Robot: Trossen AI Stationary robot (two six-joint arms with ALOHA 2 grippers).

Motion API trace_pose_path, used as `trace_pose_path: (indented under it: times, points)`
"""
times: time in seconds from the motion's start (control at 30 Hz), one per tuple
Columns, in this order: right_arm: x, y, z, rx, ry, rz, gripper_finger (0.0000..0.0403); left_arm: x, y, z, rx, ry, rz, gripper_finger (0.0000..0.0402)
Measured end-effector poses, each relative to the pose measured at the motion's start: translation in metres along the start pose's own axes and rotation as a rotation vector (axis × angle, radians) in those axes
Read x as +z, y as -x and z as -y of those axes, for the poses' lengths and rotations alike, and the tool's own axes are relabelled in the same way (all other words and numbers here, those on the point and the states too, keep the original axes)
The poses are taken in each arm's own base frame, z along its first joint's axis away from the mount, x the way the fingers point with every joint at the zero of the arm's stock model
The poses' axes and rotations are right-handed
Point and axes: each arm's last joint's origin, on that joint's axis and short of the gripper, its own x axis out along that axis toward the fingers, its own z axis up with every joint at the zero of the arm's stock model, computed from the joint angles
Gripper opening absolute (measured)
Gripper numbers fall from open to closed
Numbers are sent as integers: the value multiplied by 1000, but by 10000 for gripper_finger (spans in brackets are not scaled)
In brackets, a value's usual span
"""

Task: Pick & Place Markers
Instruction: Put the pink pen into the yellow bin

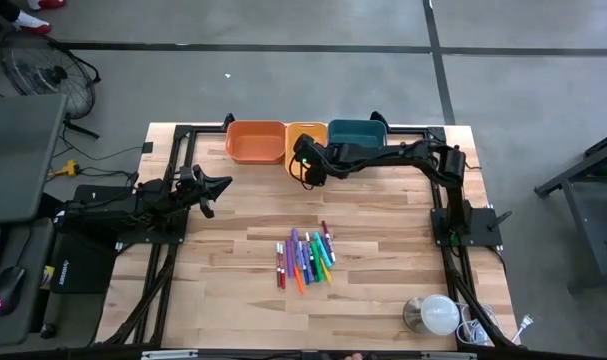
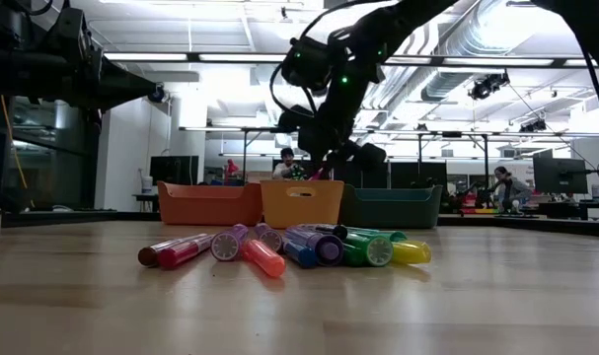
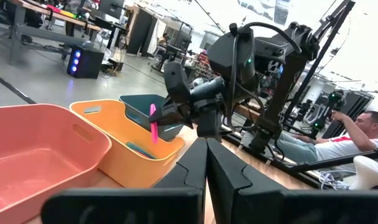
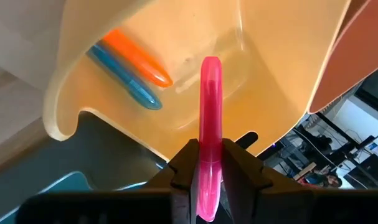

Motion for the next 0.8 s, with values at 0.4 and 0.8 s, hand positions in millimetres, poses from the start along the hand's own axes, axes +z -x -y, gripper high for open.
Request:
trace_pose_path:
  times: [0.4, 0.8]
  points:
    - [6, 3, 1, -12, -74, 53, 79, 0, 0, 0, 0, 1, 1, 3]
    - [8, 2, 9, -67, -184, 185, 153, 0, 0, 0, 0, 0, 1, 3]
